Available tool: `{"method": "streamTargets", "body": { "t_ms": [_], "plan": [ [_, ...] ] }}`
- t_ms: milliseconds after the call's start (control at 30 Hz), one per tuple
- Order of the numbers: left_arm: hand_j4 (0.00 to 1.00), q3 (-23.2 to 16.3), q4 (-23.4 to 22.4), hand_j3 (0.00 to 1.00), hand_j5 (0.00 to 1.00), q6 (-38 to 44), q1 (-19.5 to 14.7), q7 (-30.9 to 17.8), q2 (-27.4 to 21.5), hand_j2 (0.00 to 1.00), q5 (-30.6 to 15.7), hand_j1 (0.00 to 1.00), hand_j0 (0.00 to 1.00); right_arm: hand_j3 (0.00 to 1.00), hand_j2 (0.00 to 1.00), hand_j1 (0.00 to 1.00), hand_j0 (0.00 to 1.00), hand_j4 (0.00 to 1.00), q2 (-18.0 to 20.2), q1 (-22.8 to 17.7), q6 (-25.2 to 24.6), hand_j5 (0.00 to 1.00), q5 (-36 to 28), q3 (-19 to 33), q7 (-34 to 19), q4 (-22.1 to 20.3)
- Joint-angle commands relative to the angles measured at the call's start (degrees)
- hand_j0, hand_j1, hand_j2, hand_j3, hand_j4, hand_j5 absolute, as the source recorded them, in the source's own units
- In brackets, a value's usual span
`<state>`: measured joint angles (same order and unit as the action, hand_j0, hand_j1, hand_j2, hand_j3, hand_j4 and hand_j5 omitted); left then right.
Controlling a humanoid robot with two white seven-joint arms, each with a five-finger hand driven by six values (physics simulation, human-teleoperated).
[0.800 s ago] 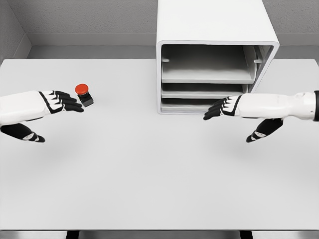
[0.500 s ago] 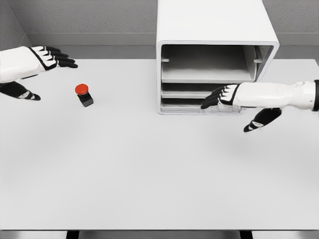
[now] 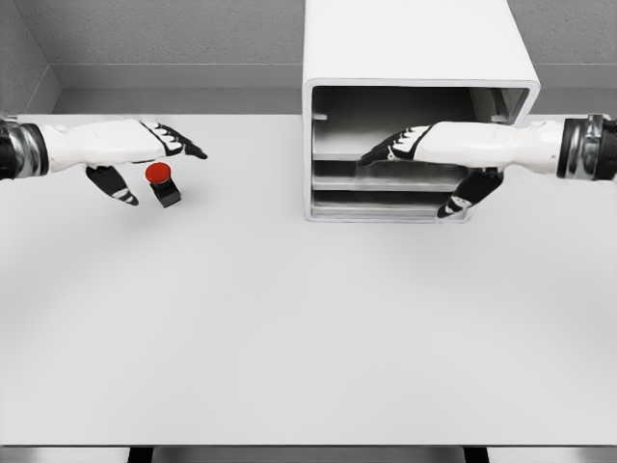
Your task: Slide open multi-storey tabletop storage cabinets and put open load switch and slide close multi-storey tabletop storage cabinets
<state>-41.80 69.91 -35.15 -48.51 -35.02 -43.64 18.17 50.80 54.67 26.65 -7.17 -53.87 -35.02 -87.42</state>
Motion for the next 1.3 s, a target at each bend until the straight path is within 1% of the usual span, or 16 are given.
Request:
{"method": "streamTargets", "body": {
  "t_ms": [0, 67, 100, 267, 300, 333, 500, 667, 767, 800, 867, 933, 1000, 1167, 1233, 1267],
  "plan": [
    [1.0, -1.2, -1.8, 1.0, 1.0, 0.1, 0.0, 0.0, 1.1, 1.0, 2.0, 1.0, 1.0, 1.0, 1.0, 1.0, 1.0, 1.0, -1.5, 0.1, -4.8, 1.0, -0.2, -0.8, 0.0, 2.1],
    [1.0, -1.1, -1.8, 1.0, 1.0, 0.1, -0.4, 0.0, 1.1, 1.0, 2.2, 1.0, 1.0, 1.0, 1.0, 1.0, 1.0, 1.0, -1.9, 0.6, -7.8, 1.0, -0.3, -1.6, 0.0, 2.2],
    [1.0, -1.1, -1.8, 1.0, 1.0, 0.1, -0.4, 2.9, 0.9, 1.0, 2.3, 1.0, 1.0, 1.0, 1.0, 1.0, 1.0, 1.0, -1.9, 0.6, -8.5, 1.0, -0.4, -1.6, 0.0, 2.1],
    [1.0, -1.0, -6.2, 1.0, 1.0, 0.1, -1.1, 3.3, 2.2, 1.0, 2.4, 1.0, 1.0, 1.0, 1.0, 1.0, 1.0, 1.0, -2.3, 1.2, -13.4, 1.0, -0.4, -2.1, 0.0, 2.8],
    [1.0, -1.1, -6.3, 1.0, 1.0, 0.1, -1.1, 3.3, 2.3, 1.0, 2.6, 1.0, 1.0, 1.0, 1.0, 1.0, 1.0, 1.0, -2.5, 1.6, -13.5, 1.0, -0.4, -2.6, 0.0, 3.8],
    [1.0, -1.1, -6.5, 1.0, 1.0, 0.1, -1.1, 3.3, 3.0, 1.0, 4.0, 1.0, 1.0, 1.0, 1.0, 1.0, 1.0, 1.0, -3.6, 2.2, -13.6, 1.0, -0.4, -2.9, 0.0, 4.8],
    [1.0, -1.1, -7.9, 1.0, 1.0, 0.1, -1.1, 3.3, 4.1, 1.0, 4.5, 1.0, 1.0, 1.0, 1.0, 1.0, 1.0, 1.0, -3.9, 2.6, -13.0, 1.0, 0.8, -4.7, 0.0, 4.5],
    [1.0, -1.1, -9.7, 1.0, 1.0, 0.1, -1.3, 3.3, 5.1, 1.0, 4.9, 1.0, 1.0, 1.0, 1.0, 1.0, 1.0, 1.0, -3.9, 2.7, -9.5, 1.0, 1.0, -5.5, 0.0, 3.8],
    [1.0, -1.1, -9.7, 1.0, 1.0, 0.1, -1.5, 3.3, 5.1, 1.0, 4.9, 1.0, 1.0, 1.0, 1.0, 1.0, 1.0, 1.0, -3.4, 2.5, -8.7, 1.0, 1.0, -5.5, 0.0, 0.7],
    [1.0, -1.1, -9.8, 1.0, 1.0, 0.1, -1.5, 3.3, 5.1, 1.0, 4.9, 1.0, 1.0, 1.0, 1.0, 1.0, 1.0, 1.0, -3.3, 2.5, -7.2, 1.0, 1.0, -5.7, 0.0, 0.5],
    [1.0, -1.2, -9.8, 1.0, 1.0, 0.1, -1.5, 3.3, 5.8, 1.0, 6.9, 1.0, 1.0, 1.0, 1.0, 1.0, 1.0, 1.0, -3.2, 2.5, -5.2, 1.0, 1.0, -6.2, 0.0, 0.2],
    [1.0, -1.2, -10.5, 1.0, 1.0, 0.1, -1.5, 3.3, 5.8, 1.0, 7.9, 1.0, 1.0, 1.0, 1.0, 1.0, 1.0, 1.0, -2.4, 2.6, -4.6, 1.0, 1.0, -6.2, 0.0, -1.4],
    [1.0, -1.2, -11.7, 1.0, 1.0, 0.1, -1.5, 3.3, 6.2, 1.0, 8.2, 1.0, 1.0, 1.0, 1.0, 1.0, 1.0, 1.0, -2.1, 2.8, -2.7, 1.0, 1.0, -6.1, 0.0, -2.1],
    [1.0, -1.1, -13.4, 1.0, 1.0, 0.1, -1.5, 3.4, 7.6, 1.0, 8.2, 1.0, 1.0, 1.0, 1.0, 1.0, 1.0, 1.0, 0.2, 1.4, 7.7, 1.0, 0.9, -6.1, 0.0, -2.5],
    [1.0, -1.1, -13.7, 1.0, 1.0, 0.1, -1.5, 3.4, 7.9, 1.0, 8.2, 1.0, 1.0, 1.0, 1.0, 1.0, 1.0, 1.0, 0.9, 0.6, 8.3, 1.0, 0.8, -6.1, 0.0, -2.6],
    [0.95, -1.1, -13.7, 0.95, 0.95, 0.1, -1.5, 3.4, 7.9, 0.95, 8.2, 0.95, 0.95, 1.0, 1.0, 1.0, 1.0, 1.0, 1.8, 0.5, 8.3, 1.0, 0.8, -6.0, 0.0, -3.5]
  ]
}}
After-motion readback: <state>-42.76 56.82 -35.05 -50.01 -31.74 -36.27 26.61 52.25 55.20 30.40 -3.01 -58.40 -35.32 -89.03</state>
